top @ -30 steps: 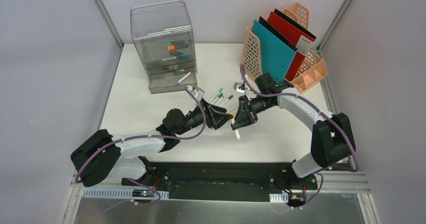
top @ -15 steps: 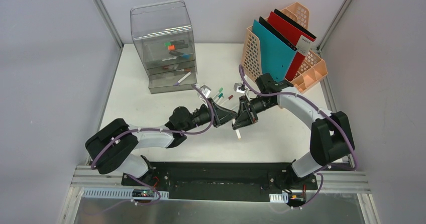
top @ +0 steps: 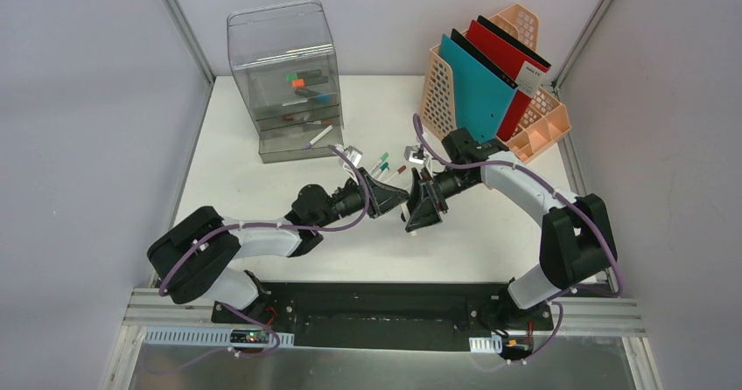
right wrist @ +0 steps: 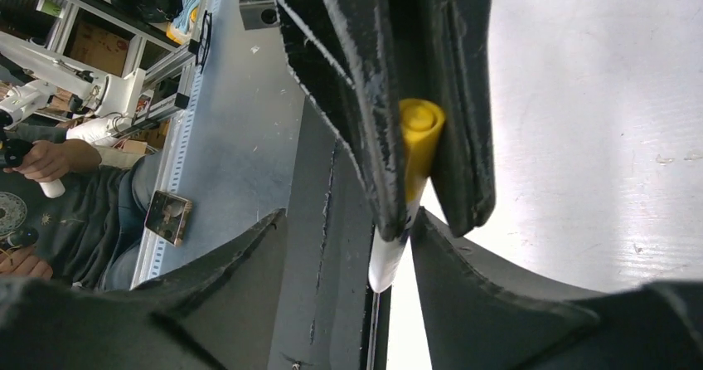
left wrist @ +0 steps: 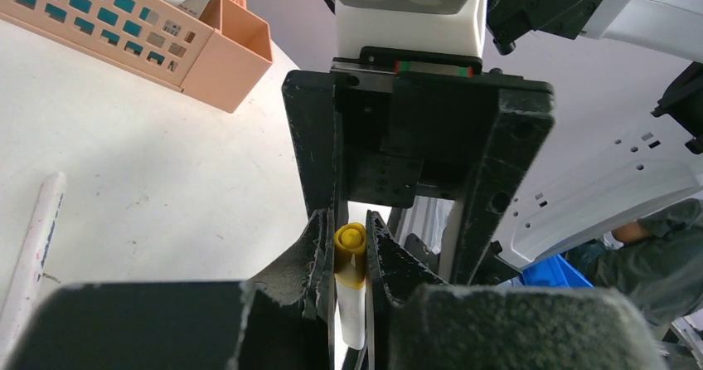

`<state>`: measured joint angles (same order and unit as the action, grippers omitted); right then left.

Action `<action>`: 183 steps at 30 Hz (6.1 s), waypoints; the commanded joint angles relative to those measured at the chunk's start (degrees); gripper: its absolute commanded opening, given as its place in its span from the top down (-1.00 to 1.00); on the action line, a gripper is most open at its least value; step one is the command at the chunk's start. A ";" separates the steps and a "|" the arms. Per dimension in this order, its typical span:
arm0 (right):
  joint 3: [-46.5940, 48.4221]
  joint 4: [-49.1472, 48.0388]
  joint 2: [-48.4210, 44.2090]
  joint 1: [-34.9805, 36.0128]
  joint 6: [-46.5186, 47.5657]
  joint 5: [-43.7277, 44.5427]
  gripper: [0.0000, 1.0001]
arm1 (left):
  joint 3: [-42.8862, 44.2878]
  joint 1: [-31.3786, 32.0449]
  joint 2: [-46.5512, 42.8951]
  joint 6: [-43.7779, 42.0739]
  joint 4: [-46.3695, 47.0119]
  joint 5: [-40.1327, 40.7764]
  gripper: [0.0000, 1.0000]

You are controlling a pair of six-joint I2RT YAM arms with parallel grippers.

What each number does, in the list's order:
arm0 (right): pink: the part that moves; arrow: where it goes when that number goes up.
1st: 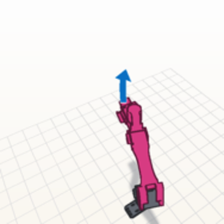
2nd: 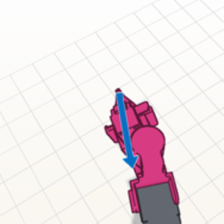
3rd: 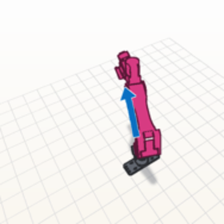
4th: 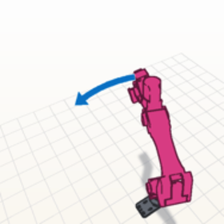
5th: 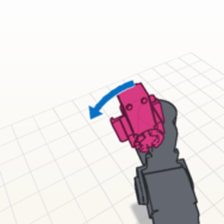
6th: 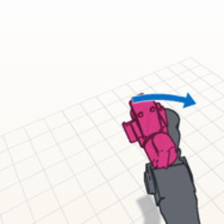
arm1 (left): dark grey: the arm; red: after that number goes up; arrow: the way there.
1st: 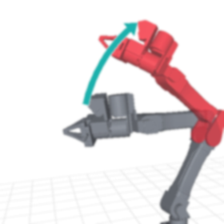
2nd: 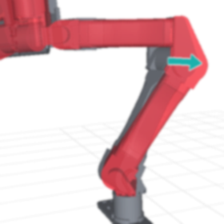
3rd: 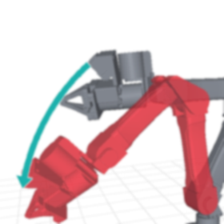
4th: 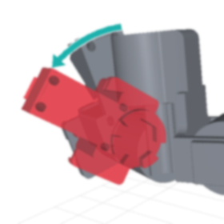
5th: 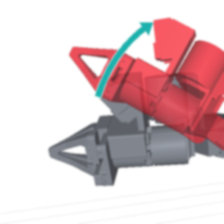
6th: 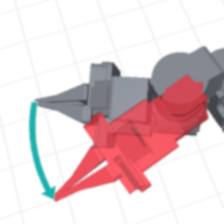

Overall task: Organize the desk
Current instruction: Place the stationery in the drawer, then pick up the stationery from the center of the board.

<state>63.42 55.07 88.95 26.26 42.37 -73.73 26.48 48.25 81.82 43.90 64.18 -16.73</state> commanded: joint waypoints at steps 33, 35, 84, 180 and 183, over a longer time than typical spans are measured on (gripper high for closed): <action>1.86 -0.67 -2.20 0.83 3.10 6.80 -0.36 | -7.32 -30.13 -25.92 4.00 -27.08 9.79 1.00; 1.88 -0.69 -2.22 0.82 3.13 6.85 -0.36 | -7.18 -33.98 -24.11 6.47 -25.58 8.34 1.00; 1.61 -0.59 -2.81 0.92 3.50 7.50 -0.36 | 18.06 -53.17 6.73 41.24 -44.49 10.64 0.02; 2.06 1.66 -6.19 0.37 7.56 14.83 -0.38 | 48.68 1.19 30.79 -38.94 -80.46 20.70 0.27; 2.06 1.67 -6.21 0.37 7.66 14.78 -0.38 | 49.58 2.34 31.70 -39.40 -81.92 24.30 0.35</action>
<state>63.42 57.12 84.38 26.74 48.84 -58.30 73.41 48.25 111.90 6.92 -15.84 1.93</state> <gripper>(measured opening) 0.689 0.345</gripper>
